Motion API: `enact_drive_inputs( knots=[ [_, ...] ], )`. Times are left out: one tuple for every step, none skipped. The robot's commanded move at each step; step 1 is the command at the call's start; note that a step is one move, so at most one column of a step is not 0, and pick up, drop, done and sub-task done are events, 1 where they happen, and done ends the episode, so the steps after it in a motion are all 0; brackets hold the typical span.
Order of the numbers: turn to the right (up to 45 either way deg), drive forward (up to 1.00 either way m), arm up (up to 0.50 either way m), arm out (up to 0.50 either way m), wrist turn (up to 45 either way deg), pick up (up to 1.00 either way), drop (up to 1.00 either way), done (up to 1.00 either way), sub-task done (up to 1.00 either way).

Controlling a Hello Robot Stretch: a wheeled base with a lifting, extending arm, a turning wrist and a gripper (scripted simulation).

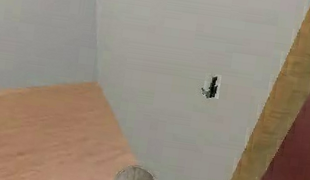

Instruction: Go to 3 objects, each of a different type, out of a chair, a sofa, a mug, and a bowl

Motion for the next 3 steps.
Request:
enact_drive_inputs(
  knots=[
    [-42.0, 0.0, 0.0, 0.0, 0.0, 0.0, 0.0, 0.0, 0.0],
    [0.0, 0.1, 0.0, 0.0, 0.0, 0.0, 0.0, 0.0, 0.0],
    [15.0, 0.0, 0.0, 0.0, 0.0, 0.0, 0.0, 0.0, 0.0]
  ],
)
